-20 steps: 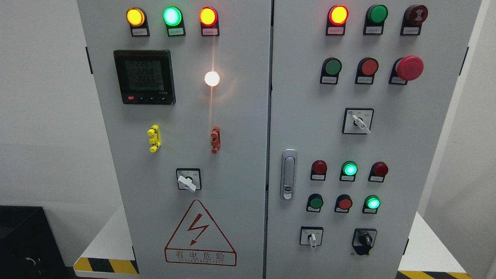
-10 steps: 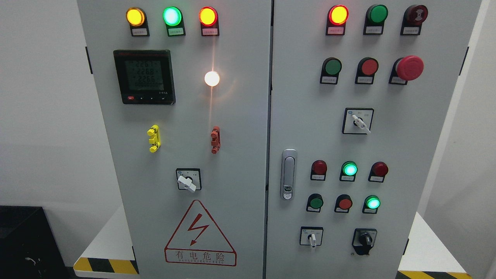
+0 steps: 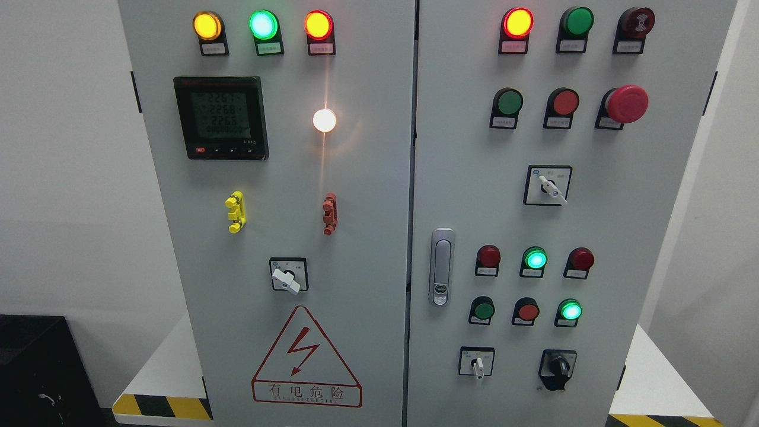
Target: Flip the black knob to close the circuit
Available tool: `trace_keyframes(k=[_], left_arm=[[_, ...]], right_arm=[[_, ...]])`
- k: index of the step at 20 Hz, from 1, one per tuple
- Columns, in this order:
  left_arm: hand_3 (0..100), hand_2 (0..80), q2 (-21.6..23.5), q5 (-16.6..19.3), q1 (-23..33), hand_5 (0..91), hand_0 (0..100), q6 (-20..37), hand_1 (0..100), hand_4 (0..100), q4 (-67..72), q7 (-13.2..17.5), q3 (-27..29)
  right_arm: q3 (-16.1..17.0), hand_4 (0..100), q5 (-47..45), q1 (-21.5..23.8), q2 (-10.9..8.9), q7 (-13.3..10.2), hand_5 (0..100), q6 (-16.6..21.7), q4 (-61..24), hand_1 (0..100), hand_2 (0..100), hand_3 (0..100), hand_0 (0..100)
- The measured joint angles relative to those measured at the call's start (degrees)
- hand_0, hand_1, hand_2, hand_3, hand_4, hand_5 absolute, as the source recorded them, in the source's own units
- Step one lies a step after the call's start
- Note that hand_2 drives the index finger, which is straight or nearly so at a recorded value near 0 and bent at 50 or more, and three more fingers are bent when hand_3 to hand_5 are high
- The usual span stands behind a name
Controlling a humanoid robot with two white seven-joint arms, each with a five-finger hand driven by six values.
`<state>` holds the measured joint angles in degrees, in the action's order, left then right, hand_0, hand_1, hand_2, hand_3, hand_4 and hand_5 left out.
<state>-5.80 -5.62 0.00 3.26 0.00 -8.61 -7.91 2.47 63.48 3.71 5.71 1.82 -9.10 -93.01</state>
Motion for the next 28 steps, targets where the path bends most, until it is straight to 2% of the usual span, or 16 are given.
trace_keyframes(k=[2, 8, 13, 21, 28], left_arm=[[0, 0.0, 0.00, 0.00, 0.00, 0.0, 12, 0.00, 56, 0, 0.00, 0.00, 0.00], [0, 0.0, 0.00, 0.00, 0.00, 0.0, 12, 0.00, 56, 0, 0.00, 0.00, 0.00], [0, 0.0, 0.00, 0.00, 0.00, 0.0, 12, 0.00, 56, 0, 0.00, 0.00, 0.00], [0, 0.0, 0.00, 0.00, 0.00, 0.0, 12, 0.00, 56, 0, 0.00, 0.00, 0.00], [0, 0.0, 0.00, 0.00, 0.00, 0.0, 12, 0.00, 56, 0, 0.00, 0.00, 0.00]], right_arm=[[0.12, 100, 1.29, -1.04, 0.04, 0.48, 100, -0.77, -1.00, 0, 91, 100, 0], [0.37, 99, 3.69, -2.95, 0.09, 3.88, 100, -4.01, -3.33, 1, 90, 100, 0], [0.54, 98, 5.20, -5.86, 0.08, 5.20, 100, -5.73, -4.46, 2, 90, 100, 0], [1.58, 98, 6.91, -9.57, -0.46, 8.40, 100, -6.41, -5.06, 3, 90, 100, 0], [2.70, 98, 7.36, -12.31, -1.47, 9.41, 100, -6.41, -4.89, 3, 90, 100, 0]])
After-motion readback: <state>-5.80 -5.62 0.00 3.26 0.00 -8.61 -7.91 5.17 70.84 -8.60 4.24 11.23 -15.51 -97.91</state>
